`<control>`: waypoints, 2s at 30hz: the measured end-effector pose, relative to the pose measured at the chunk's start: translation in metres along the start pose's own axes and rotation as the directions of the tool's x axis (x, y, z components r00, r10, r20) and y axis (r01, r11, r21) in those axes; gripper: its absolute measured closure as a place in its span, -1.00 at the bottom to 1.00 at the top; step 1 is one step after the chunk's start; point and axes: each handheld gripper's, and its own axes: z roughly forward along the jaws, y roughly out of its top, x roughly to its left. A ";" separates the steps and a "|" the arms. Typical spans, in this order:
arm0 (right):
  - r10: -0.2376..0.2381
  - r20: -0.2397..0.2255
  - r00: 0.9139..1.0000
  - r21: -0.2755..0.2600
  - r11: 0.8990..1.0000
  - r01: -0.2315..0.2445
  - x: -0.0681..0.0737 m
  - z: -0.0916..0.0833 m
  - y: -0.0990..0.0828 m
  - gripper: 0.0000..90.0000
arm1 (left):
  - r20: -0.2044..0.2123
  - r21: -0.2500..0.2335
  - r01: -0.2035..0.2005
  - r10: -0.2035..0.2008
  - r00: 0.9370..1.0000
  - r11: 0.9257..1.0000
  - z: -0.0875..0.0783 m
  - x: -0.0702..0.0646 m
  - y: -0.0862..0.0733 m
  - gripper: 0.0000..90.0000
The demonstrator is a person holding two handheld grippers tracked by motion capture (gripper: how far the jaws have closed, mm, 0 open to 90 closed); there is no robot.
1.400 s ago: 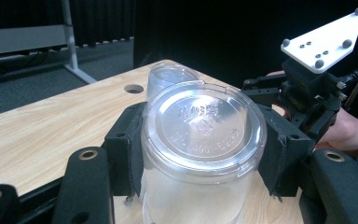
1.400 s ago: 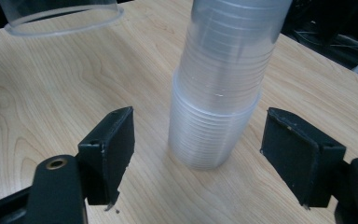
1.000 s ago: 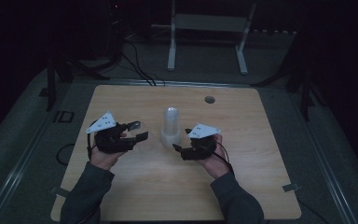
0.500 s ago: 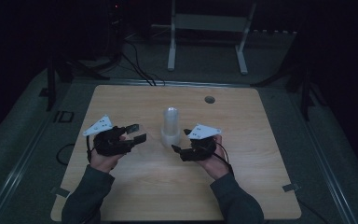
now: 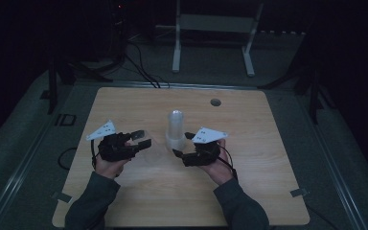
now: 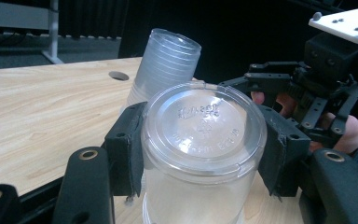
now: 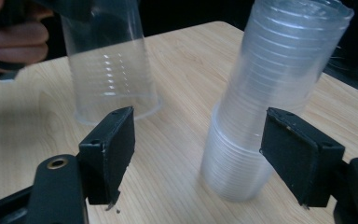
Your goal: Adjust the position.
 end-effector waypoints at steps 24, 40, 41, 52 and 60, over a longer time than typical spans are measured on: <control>0.075 -0.099 0.992 -0.131 0.988 -0.088 0.014 0.010 0.000 -0.48 | 0.031 -0.054 0.093 -0.092 0.995 0.994 0.002 0.003 -0.001 -0.08; 0.051 -0.122 0.991 -0.136 0.988 -0.068 0.026 0.021 0.004 -0.56 | 0.077 -0.074 0.131 -0.125 0.989 0.989 0.005 0.003 -0.002 -0.08; 0.049 -0.121 0.991 -0.135 0.989 -0.065 0.026 0.022 0.004 -0.56 | 0.079 -0.075 0.134 -0.128 0.989 0.988 0.006 0.003 -0.002 -0.08; 0.034 -0.121 0.992 -0.136 0.989 -0.051 0.032 0.029 0.006 -0.55 | 0.130 -0.082 0.168 -0.157 0.979 0.982 0.009 0.002 -0.002 -0.08; 0.020 -0.131 0.991 -0.135 0.990 -0.037 0.036 0.032 0.007 -0.53 | 0.155 -0.089 0.213 -0.197 0.968 0.973 0.011 0.005 -0.005 -0.08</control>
